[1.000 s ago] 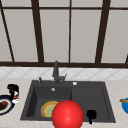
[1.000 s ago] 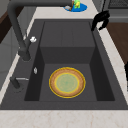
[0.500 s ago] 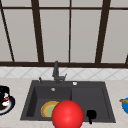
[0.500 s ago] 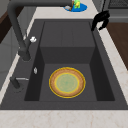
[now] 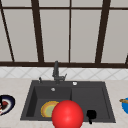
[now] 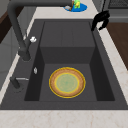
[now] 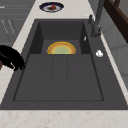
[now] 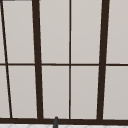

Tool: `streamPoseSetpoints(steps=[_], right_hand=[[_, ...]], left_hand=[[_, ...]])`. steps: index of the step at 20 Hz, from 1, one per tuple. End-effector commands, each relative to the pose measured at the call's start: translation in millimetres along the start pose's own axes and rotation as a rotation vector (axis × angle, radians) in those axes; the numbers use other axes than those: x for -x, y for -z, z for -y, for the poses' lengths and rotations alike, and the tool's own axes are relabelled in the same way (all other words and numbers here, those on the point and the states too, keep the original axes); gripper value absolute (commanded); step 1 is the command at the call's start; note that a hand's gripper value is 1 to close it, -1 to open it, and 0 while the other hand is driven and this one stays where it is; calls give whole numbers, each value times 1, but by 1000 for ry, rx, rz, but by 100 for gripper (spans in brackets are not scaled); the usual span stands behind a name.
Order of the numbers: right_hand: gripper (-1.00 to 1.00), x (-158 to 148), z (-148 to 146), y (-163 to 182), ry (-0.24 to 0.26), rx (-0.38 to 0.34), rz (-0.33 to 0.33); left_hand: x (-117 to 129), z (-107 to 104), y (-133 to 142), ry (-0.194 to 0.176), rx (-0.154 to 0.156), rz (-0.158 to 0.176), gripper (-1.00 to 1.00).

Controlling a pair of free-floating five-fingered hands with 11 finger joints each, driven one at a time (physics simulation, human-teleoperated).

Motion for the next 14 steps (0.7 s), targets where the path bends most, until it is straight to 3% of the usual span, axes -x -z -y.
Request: streamPoseSetpoints(steps=[1, 4, 7, 10, 14], right_hand=[[0, 0, 0, 0, 0, 0, 0], [0, 0, 0, 0, 0, 0, 0], [0, 0, 0, 0, 0, 0, 0], [0, 0, 0, 0, 0, 0, 0], [0, 0, 0, 0, 0, 0, 0]], left_hand=[[-2, 14, 1, -10, -20, -9, 100], [6, 13, 7, -4, -23, -24, 100], [24, 19, 4, -23, -29, -29, 100], [32, 43, -9, 3, -36, -41, 100], [31, 56, -17, -19, -29, -26, 100]])
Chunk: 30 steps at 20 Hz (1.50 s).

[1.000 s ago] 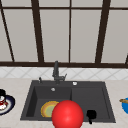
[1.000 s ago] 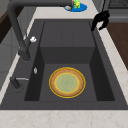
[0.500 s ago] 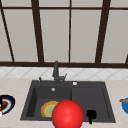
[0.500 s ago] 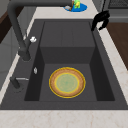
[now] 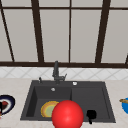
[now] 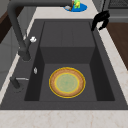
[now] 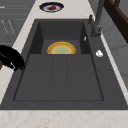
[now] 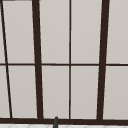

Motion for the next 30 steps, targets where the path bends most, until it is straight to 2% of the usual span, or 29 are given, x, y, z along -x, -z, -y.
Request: streamPoseSetpoints(steps=[1, 2, 5, 6, 8, 14, 16, 19, 21, 25, 28, 30], right_hand=[[0, 0, 0, 0, 0, 0, 0], [0, 0, 0, 0, 0, 0, 0], [0, 0, 0, 0, 0, 0, 0], [0, 0, 0, 0, 0, 0, 0], [0, 0, 0, 0, 0, 0, 0], [0, 0, 0, 0, 0, 0, 0], [0, 0, 0, 0, 0, 0, 0], [0, 0, 0, 0, 0, 0, 0], [0, 0, 0, 0, 0, 0, 0], [0, 0, 0, 0, 0, 0, 0], [0, 0, 0, 0, 0, 0, 0], [0, 0, 0, 0, 0, 0, 0]], left_hand=[[2, 12, -12, -15, -28, -27, 100], [6, 11, -14, -16, -24, -24, 100], [21, 12, -19, -2, -56, -2, 100], [22, 17, -18, 20, -49, 16, 100], [29, 22, -19, 15, -37, 0, 100], [50, 42, -27, 32, -27, -11, 100], [62, 42, -27, 39, -36, -15, 100], [66, 39, -26, 63, -27, -8, 100], [70, 34, -27, 48, -17, -10, 100], [85, 27, -27, 43, -23, -14, 100], [100, 30, -31, 18, -22, -5, 100], [108, 36, -33, 20, -18, 2, 100]])
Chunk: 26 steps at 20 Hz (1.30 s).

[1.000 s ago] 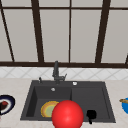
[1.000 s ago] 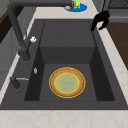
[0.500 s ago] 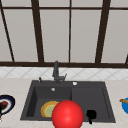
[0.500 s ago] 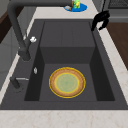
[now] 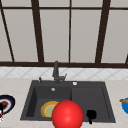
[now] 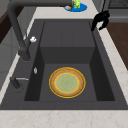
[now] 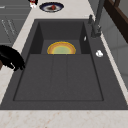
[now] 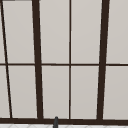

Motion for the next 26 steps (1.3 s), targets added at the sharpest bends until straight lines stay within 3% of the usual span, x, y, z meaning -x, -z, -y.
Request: streamPoseSetpoints(steps=[1, 7, 10, 14, 19, 21, 23, 24, 25, 26], right_hand=[[0, 0, 0, 0, 0, 0, 0], [0, 0, 0, 0, 0, 0, 0], [0, 0, 0, 0, 0, 0, 0], [0, 0, 0, 0, 0, 0, 0], [0, 0, 0, 0, 0, 0, 0], [0, 0, 0, 0, 0, 0, 0], [0, 0, 0, 0, 0, 0, 0], [0, 0, 0, 0, 0, 0, 0], [0, 0, 0, 0, 0, 0, 0], [0, 0, 0, 0, 0, 0, 0]], left_hand=[[15, 6, -3, 11, -12, -3, 100], [43, 21, -10, 15, -6, 1, 100], [58, 27, -14, 35, -20, -7, 100], [66, 35, -16, 24, -47, 16, 100], [56, 29, -18, 32, -58, 20, 100], [37, 27, -14, 16, -37, 42, 100], [35, 27, -14, 17, -30, 42, 100], [34, 26, -12, 20, -29, 42, -100], [33, 24, -10, -6, -53, 23, -100], [31, 21, -12, -36, -52, 25, -100]])
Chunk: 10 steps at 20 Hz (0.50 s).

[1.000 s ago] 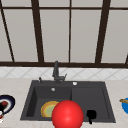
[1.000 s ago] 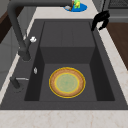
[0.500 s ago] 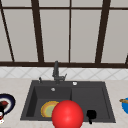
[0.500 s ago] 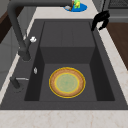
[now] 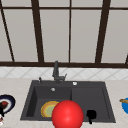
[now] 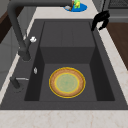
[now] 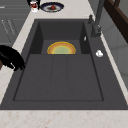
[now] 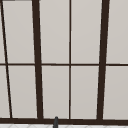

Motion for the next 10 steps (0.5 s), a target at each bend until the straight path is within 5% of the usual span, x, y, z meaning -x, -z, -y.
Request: streamPoseSetpoints(steps=[1, 10], right_hand=[[0, 0, 0, 0, 0, 0, 0], [0, 0, 0, 0, 0, 0, 0]], left_hand=[[-1, -11, 0, 5, 5, -6, -100], [4, -51, 1, -169, 11, 28, -100]])
